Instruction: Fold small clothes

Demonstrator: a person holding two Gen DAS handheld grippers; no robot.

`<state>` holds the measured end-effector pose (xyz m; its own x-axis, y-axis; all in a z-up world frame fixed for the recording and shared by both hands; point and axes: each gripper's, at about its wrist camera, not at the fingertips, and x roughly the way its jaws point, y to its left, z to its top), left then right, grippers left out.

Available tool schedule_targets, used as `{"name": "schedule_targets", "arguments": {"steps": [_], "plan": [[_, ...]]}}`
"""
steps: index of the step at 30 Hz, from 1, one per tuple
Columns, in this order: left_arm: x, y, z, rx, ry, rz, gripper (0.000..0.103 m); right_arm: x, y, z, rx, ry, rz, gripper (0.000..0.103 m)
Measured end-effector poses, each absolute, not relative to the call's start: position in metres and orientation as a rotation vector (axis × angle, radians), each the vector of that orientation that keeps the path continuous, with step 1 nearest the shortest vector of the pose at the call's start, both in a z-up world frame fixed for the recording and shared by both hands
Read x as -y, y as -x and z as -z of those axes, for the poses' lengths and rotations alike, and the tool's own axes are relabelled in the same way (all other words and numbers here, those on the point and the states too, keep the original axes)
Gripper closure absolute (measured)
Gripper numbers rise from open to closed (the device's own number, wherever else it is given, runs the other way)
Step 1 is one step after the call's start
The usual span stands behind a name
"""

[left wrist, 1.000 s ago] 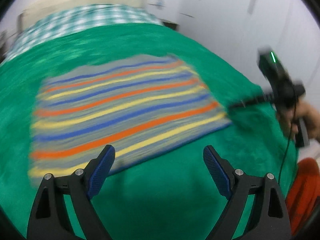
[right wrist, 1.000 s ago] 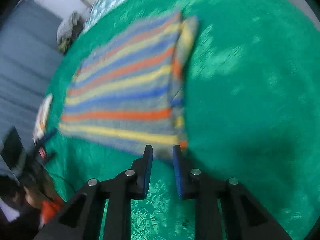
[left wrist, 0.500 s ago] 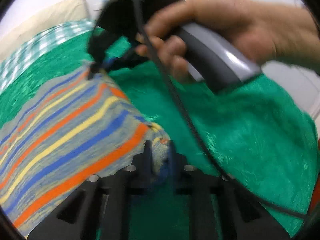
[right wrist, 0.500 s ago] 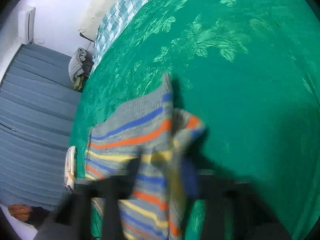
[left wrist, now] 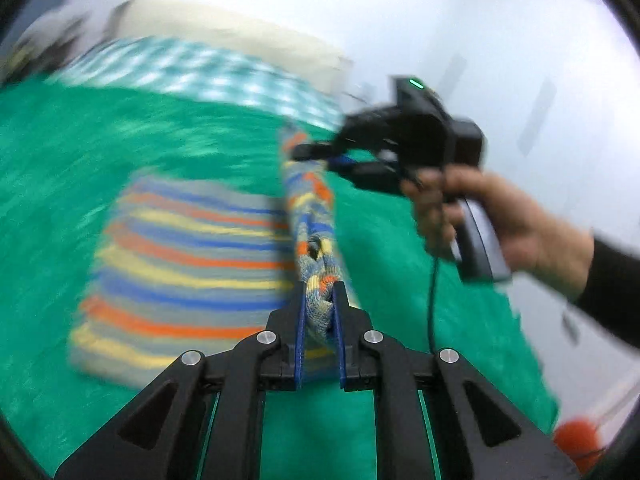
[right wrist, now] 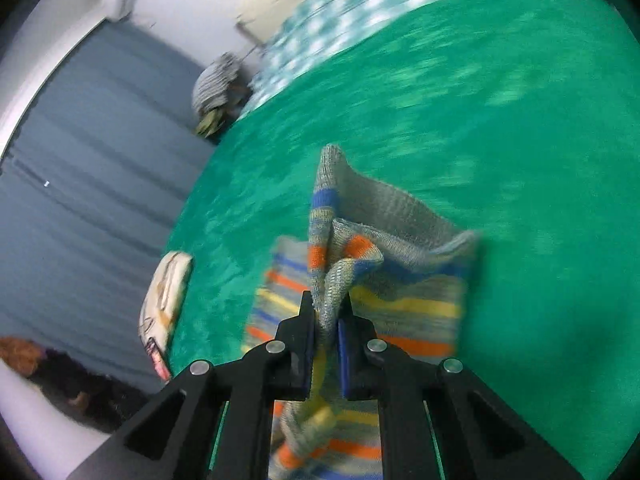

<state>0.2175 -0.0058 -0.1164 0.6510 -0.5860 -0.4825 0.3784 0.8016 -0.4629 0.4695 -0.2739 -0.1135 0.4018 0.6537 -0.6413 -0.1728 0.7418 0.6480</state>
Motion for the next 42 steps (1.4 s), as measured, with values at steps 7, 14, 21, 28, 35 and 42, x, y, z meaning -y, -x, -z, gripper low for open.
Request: {"name": "schedule_targets", "arguments": {"steps": [7, 14, 21, 28, 35, 42], "plan": [[-0.073, -0.252, 0.169, -0.764, 0.479, 0.339, 0.092, 0.145, -0.496, 0.156, -1.098, -0.482, -0.595, 0.093], [-0.101, -0.242, 0.183, -0.829, 0.545, 0.232, 0.036, 0.124, -0.488, 0.183, -1.046, -0.626, -0.62, 0.051], [-0.073, -0.25, 0.16, -0.793, 0.458, 0.333, 0.029, 0.163, -0.404, 0.138, -0.944, -0.207, -0.602, 0.051], [-0.079, -0.269, 0.203, -0.998, 0.457, 0.202, 0.081, 0.159, -0.308, 0.208, -1.117, -0.037, -0.608, 0.061], [-0.104, -0.204, 0.174, -0.948, 0.362, 0.186, 0.026, 0.186, -0.238, 0.156, -0.946, -0.083, -0.489, 0.027], [-0.1, -0.149, 0.142, -0.912, 0.284, 0.235, 0.013, 0.235, -0.16, 0.161, -0.964, -0.111, -0.251, 0.02]]}}
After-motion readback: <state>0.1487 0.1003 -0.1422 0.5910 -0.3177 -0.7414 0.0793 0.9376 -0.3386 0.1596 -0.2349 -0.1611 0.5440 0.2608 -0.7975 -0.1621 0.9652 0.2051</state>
